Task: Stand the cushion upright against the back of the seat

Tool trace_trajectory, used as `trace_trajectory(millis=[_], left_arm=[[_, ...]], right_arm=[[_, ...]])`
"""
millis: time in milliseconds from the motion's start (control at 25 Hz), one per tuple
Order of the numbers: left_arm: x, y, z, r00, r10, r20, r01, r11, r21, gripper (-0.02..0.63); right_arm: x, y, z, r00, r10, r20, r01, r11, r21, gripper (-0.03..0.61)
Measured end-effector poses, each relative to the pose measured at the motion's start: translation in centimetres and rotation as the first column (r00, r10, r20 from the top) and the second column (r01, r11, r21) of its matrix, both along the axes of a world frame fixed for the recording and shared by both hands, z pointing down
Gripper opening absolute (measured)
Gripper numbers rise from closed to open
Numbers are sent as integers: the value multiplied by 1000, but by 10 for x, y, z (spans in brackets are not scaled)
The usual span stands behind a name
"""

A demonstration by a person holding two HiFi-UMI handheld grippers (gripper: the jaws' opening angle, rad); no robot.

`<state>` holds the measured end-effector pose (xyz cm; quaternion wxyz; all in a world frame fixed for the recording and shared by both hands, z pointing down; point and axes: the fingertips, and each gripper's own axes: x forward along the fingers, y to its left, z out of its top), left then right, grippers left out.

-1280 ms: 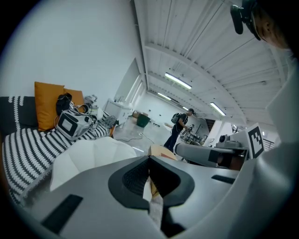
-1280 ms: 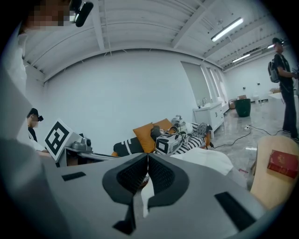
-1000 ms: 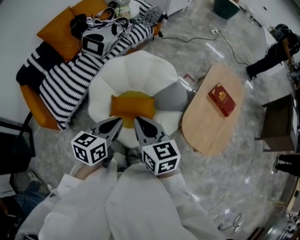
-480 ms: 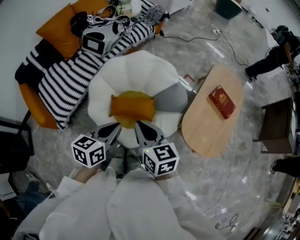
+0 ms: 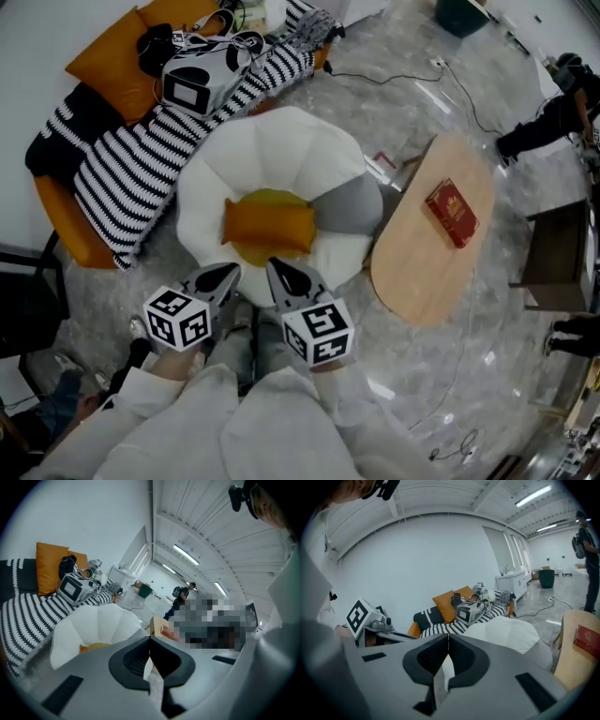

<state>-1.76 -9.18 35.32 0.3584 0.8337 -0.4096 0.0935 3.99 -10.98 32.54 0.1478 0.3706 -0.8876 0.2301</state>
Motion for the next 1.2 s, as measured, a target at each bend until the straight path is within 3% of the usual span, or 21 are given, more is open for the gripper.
trace_trajectory(millis=[360, 760, 1200], left_arm=[[-24, -40, 57, 1000, -28, -3, 28, 999, -32, 8], [-43, -57, 144, 999, -53, 5, 54, 992, -114, 8], [-69, -74, 252, 997, -80, 20, 82, 988, -129, 8]], right_arm=[[-9, -38, 46, 999, 46, -11, -46, 998, -31, 12], [-34, -56, 137, 999, 42, -30, -45, 992, -122, 12], [-63, -64, 252, 999, 26, -40, -34, 979, -202, 12]])
